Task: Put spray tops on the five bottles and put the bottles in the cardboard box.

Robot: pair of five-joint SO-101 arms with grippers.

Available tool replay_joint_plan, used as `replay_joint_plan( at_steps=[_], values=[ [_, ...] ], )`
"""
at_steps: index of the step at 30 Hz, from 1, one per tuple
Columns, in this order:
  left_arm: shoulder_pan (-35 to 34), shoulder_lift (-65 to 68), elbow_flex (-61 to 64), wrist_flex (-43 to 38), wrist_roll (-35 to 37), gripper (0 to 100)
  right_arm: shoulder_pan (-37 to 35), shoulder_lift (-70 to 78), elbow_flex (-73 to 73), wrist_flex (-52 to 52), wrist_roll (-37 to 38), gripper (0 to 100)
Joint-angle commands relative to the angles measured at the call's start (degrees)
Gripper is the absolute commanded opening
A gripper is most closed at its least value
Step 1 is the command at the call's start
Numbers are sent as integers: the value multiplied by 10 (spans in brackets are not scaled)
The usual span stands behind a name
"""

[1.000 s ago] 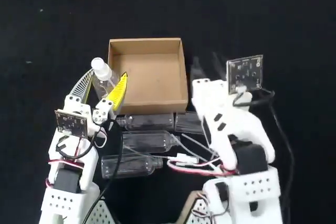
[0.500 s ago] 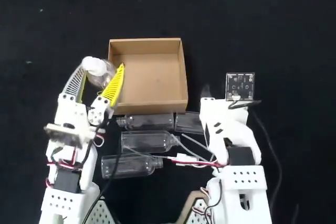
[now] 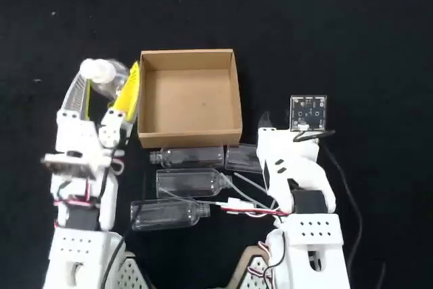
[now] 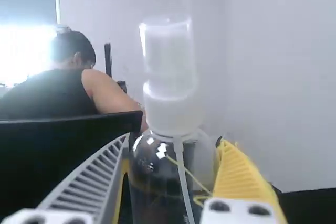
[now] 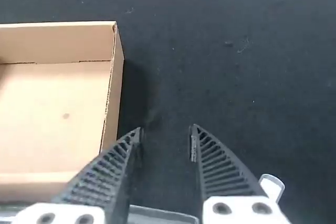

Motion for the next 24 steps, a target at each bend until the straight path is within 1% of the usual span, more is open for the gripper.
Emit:
replay_joint_plan(
  at_steps=[1, 5, 10, 12, 14, 18, 24],
  values=[
    [15, 161, -93, -57, 7, 30, 9, -11, -2, -18, 2, 127],
    [15, 312, -145, -159, 7, 30, 9, -11, -2, -18, 2, 127],
    [17, 469, -161, -318, 7, 30, 9, -11, -2, -19, 2, 127],
    [15, 523, -172, -365, 7, 30, 9, -11, -2, -19, 2, 127],
    [17, 565, -187, -378, 7, 30, 9, -11, -2, -19, 2, 127],
    [25, 629, -225, -378, 7, 30, 9, -11, -2, -19, 2, 127],
    [34, 654, -245, -379, 7, 30, 9, -11, -2, -20, 2, 127]
  ],
)
